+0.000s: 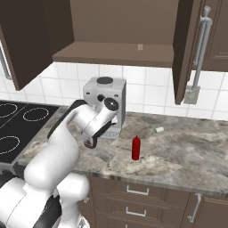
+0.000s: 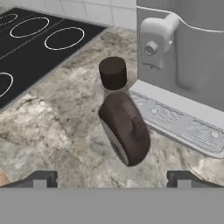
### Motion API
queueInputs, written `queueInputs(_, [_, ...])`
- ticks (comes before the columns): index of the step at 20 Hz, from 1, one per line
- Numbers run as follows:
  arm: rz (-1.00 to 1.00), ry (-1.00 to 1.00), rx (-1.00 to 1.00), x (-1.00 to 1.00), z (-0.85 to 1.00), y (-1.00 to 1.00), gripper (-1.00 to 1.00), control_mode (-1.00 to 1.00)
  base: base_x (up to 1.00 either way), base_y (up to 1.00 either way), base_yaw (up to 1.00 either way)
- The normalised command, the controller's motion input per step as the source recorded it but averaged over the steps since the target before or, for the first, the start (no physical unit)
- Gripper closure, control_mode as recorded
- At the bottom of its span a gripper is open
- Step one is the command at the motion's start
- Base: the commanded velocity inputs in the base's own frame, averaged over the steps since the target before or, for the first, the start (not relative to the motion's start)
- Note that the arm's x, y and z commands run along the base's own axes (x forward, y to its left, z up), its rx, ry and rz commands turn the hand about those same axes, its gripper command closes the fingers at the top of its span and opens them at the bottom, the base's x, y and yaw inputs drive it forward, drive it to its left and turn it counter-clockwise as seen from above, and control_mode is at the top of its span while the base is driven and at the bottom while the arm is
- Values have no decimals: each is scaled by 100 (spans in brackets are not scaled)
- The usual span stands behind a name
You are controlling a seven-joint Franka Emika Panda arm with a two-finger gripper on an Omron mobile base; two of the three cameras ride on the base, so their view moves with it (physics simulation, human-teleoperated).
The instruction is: Pick the ketchup and syrup bottle from the counter and place them in the cabinet.
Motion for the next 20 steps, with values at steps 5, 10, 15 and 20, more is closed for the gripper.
queueInputs(5, [10, -16, 3, 31, -22, 0, -100, -100, 0, 0, 0])
queueInputs(10, [6, -14, 2, 20, -14, -3, -100, -100, 0, 0, 0])
queueInputs(15, [6, -6, 7, 1, -7, -15, -100, -100, 0, 0, 0])
queueInputs(20, [5, -2, 14, 0, -3, -17, -100, -100, 0, 0, 0])
